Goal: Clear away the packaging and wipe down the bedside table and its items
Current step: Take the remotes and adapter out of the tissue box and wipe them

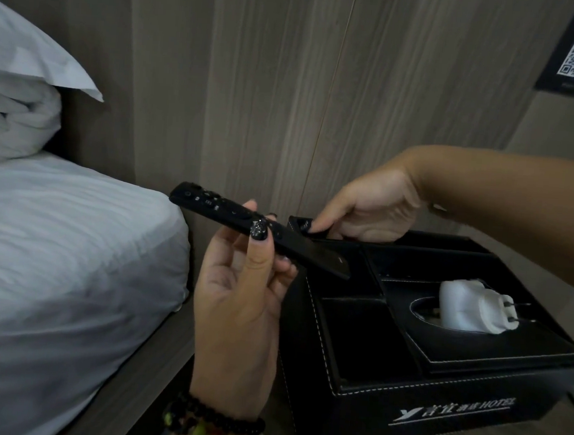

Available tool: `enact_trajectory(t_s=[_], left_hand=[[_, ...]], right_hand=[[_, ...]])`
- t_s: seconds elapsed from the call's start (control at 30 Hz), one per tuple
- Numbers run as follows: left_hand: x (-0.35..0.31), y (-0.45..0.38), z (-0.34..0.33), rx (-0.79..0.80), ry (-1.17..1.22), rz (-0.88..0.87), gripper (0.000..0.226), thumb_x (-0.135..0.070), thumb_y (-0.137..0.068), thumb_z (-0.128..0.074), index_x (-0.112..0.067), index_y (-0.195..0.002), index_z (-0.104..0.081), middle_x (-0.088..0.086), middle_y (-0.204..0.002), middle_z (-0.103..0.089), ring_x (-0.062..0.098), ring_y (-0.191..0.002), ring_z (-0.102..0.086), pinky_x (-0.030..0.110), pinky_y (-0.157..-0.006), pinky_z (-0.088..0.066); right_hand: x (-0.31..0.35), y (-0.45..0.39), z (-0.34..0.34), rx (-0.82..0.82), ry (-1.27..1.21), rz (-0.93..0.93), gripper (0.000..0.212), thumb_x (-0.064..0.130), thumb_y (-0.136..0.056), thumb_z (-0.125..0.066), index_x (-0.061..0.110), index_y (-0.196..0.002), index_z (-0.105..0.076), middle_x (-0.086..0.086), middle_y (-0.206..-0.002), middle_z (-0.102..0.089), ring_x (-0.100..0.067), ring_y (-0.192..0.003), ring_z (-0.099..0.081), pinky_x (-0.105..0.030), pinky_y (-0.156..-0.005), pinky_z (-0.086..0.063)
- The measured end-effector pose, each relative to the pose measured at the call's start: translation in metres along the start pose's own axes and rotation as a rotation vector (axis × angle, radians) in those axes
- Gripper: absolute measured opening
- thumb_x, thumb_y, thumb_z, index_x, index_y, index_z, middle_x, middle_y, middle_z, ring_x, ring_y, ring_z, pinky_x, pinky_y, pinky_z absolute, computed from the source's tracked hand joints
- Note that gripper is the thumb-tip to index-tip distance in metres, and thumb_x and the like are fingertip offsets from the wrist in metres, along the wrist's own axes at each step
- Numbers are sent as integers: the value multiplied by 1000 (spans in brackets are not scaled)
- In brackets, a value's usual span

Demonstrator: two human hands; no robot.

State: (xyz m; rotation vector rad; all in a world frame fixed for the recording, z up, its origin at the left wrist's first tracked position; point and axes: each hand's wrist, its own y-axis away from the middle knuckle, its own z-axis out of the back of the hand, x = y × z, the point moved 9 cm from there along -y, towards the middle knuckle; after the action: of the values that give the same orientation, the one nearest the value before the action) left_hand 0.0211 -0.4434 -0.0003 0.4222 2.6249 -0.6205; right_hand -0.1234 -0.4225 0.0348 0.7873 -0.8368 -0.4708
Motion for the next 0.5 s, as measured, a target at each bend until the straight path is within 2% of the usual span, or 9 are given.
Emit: enact_trajectory(t_s=[0.07, 0.13, 0.2, 0.27, 0.4, 0.5], left_hand=[[0, 0, 0, -5, -7, 7, 47, -29, -73, -70, -17, -117, -62, -3, -92, -64, 3, -63, -55, 19, -66, -52], [0, 0, 1, -4, -14, 8, 50, -29, -70, -69, -17, -118, -62, -4, -92, -64, 3, -63, -55, 19, -66, -52], [-1, 1, 0, 2, -18, 3, 51, -29, -70, -69, -17, -119, -61, -4, -91, -64, 3, -63, -56, 19, -66, -52], [-1, 1, -1, -1, -20, -7, 51, -29, -70, -70, -17, -119, -61, -4, -90, -64, 3, -63, -56, 19, -66, -52], [2, 2, 0, -12, -47, -13, 40, -25, -80, -63, -18, -118, -61, -6, -89, -62, 2, -64, -54, 20, -66, -52], [0, 3, 0, -11, -71, -31, 38, -23, -82, -59, -18, -121, -59, -8, -89, -61, 2, -67, -54, 20, -70, -52]], right_hand=[[-2, 10, -8, 145, 160, -26, 83, 53, -61, -81, 11, -128, -58, -8, -118, -59, -21, -104, -57, -36, -96, -44], [-1, 19, -2, 84, 300, 25, 64, 33, -82, -67, 11, -138, -46, -5, -122, -59, -19, -108, -57, -35, -92, -45], [0, 27, 10, -60, 339, 119, 44, 13, -89, -61, 11, -132, -52, -3, -113, -65, -18, -104, -59, -35, -92, -47], [-1, 37, 23, -210, 298, 219, 34, 2, -89, -61, 11, -122, -60, -6, -105, -70, -21, -100, -65, -35, -91, -52], [-8, 66, 39, -533, 199, 359, 26, -2, -89, -60, 12, -110, -66, -16, -109, -71, -30, -103, -68, -43, -94, -54], [-11, 109, 39, -857, 95, 482, 22, 1, -91, -58, 13, -108, -66, -15, -102, -73, -24, -90, -71, -38, -87, -58]])
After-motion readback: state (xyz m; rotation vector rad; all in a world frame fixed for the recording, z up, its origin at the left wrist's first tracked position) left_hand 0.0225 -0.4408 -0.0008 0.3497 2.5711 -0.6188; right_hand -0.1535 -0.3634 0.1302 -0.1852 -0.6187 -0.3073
